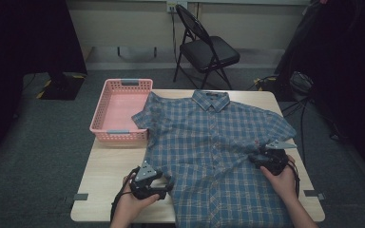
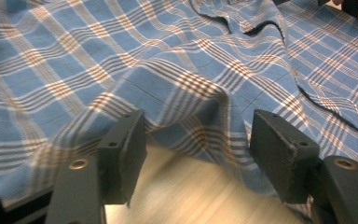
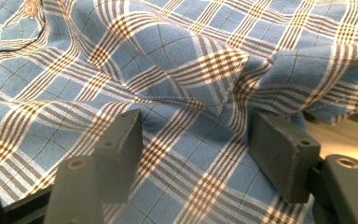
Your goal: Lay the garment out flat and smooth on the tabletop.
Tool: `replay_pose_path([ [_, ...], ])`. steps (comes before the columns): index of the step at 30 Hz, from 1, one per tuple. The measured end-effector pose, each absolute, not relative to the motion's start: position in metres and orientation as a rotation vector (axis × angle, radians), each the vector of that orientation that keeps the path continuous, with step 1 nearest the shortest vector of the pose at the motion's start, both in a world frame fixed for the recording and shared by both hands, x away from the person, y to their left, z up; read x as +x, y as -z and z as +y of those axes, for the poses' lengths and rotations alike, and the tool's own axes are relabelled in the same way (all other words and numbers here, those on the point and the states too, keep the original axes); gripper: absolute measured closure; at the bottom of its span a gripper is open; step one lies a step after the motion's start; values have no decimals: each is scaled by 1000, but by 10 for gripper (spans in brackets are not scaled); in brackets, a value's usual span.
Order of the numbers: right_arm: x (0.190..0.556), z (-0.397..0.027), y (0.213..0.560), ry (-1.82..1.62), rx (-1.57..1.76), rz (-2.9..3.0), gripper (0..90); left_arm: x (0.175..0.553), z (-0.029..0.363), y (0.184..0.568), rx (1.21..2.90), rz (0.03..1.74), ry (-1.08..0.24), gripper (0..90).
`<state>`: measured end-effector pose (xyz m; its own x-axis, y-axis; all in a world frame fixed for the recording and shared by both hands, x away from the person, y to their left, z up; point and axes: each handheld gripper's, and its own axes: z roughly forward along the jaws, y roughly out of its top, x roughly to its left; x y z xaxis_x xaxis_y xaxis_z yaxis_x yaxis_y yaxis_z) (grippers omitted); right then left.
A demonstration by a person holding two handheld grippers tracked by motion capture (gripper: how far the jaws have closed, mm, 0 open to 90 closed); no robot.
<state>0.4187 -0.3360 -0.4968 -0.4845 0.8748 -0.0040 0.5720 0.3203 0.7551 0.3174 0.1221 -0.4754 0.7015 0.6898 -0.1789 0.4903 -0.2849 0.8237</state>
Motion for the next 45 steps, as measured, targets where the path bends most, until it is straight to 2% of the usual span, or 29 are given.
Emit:
replay_pose_path([
  [2, 419, -336, 497, -990, 1280, 2178, 343, 322, 116, 474, 1950, 895, -274, 362],
  [5, 419, -336, 497, -991, 1279, 2180, 342, 329, 109, 475, 1939, 892, -258, 471],
  [10, 419, -336, 497, -991, 1279, 2180, 342, 340, 98, 481, 1970, 891, -250, 567],
  [12, 419, -336, 497, -991, 1279, 2180, 342, 343, 94, 482, 1980, 885, -248, 636],
  [14, 419, -336, 497, -991, 1279, 2180, 342, 345, 92, 482, 2005, 869, -261, 740],
  [17, 419, -336, 497, -991, 1279, 2180, 342, 349, 92, 479, 1992, 873, -278, 844],
  [19, 419, -336, 497, -991, 1279, 2179, 342, 352, 90, 474, 1990, 867, -278, 880],
  [23, 419, -336, 497, -991, 1280, 2179, 342, 365, 72, 456, 2034, 813, -304, 888],
  [27, 419, -336, 497, -990, 1282, 2178, 342, 389, 44, 419, 2048, 764, -351, 888],
  [30, 419, -336, 497, -991, 1282, 2177, 342, 411, 6, 385, 2106, 698, -381, 888],
  [33, 420, -336, 497, -991, 1285, 2175, 342, 428, -48, 363, 2174, 601, -394, 888],
  [36, 420, -336, 497, -991, 1290, 2173, 341, 444, -109, 370, 2296, 527, -377, 887],
  [38, 421, -337, 497, -991, 1292, 2172, 341, 454, -138, 393, 2346, 509, -277, 871],
  [40, 421, -337, 497, -990, 1290, 2173, 341, 456, -149, 413, 2336, 550, -216, 690],
  [43, 421, -337, 497, -991, 1288, 2174, 341, 445, -133, 420, 2268, 577, -229, 537],
  [45, 421, -337, 497, -990, 1288, 2174, 340, 432, -111, 413, 2236, 576, -267, 508],
])
